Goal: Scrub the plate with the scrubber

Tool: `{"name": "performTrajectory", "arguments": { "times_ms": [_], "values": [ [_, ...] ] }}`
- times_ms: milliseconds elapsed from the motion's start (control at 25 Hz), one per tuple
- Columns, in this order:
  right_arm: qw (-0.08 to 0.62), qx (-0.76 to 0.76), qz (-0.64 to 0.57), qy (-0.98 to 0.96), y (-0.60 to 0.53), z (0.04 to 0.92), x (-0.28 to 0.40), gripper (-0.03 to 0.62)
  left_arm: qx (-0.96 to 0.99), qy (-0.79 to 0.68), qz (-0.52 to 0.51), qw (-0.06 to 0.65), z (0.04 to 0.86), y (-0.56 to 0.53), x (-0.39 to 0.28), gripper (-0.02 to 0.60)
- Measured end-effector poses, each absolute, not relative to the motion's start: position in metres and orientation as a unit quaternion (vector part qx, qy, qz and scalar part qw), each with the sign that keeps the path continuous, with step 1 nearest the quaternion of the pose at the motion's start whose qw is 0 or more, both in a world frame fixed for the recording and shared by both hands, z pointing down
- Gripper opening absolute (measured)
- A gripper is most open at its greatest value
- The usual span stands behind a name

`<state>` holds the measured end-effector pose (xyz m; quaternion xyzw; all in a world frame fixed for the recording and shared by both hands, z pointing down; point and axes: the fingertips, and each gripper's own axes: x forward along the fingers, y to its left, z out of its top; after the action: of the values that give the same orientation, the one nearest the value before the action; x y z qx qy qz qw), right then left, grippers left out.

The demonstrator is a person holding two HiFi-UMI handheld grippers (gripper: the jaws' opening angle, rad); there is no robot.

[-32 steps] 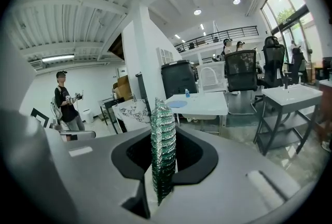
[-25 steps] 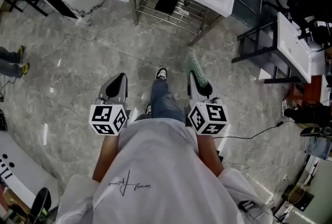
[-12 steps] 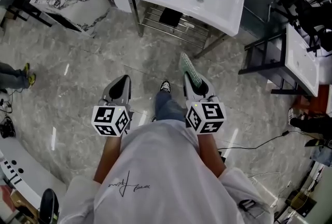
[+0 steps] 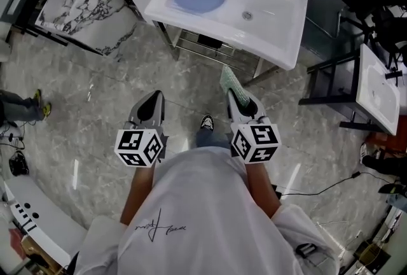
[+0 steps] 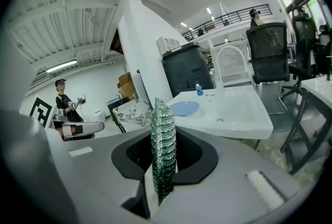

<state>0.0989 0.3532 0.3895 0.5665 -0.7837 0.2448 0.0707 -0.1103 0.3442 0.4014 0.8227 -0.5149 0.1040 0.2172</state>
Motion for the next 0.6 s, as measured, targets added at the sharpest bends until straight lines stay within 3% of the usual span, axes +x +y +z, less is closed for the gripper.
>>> {"name": "performTrajectory", "arguments": {
  "times_ms": [600],
  "values": [
    [0.047,0.579,0.263,-0.77,0.277,0.388,0.153,0.049,0.817,-0.528,0.081,0.216,0.394,0.249,-0.076,0.035]
  ]
}}
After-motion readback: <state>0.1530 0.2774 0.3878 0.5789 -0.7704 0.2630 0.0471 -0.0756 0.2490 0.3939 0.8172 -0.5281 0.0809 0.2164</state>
